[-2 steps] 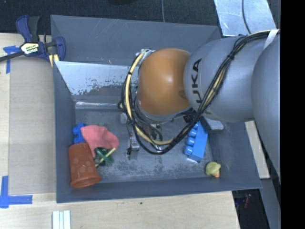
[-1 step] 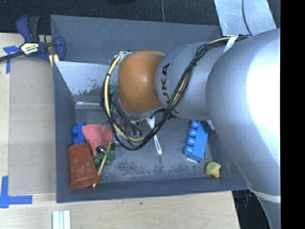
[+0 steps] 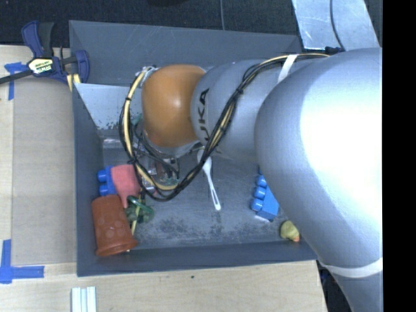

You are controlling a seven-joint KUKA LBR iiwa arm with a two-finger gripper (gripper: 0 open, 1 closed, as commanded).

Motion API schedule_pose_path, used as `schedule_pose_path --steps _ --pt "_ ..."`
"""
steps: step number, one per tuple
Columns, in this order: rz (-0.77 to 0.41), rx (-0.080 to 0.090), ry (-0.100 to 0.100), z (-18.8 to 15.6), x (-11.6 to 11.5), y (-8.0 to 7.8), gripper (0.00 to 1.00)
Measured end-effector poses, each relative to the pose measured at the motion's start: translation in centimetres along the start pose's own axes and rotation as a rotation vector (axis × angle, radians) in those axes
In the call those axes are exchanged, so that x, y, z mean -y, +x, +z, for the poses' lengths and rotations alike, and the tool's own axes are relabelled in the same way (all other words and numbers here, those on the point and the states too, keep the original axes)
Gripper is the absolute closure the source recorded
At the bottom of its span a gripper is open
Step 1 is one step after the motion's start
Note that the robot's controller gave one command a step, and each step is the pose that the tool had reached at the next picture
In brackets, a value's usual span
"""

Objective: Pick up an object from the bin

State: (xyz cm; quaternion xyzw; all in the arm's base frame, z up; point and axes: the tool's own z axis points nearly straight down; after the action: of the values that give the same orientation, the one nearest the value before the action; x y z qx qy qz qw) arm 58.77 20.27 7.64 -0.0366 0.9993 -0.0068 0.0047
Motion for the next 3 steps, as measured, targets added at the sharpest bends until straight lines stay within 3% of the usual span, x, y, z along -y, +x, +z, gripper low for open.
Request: schedule_pose_path --steps 1,3 --pt "0.041 0.001 -0.01 0.34 1.65 1.69 1.0" --pt "0.103 0.0 -0.011 0.01 2.09 2.26 1.0"
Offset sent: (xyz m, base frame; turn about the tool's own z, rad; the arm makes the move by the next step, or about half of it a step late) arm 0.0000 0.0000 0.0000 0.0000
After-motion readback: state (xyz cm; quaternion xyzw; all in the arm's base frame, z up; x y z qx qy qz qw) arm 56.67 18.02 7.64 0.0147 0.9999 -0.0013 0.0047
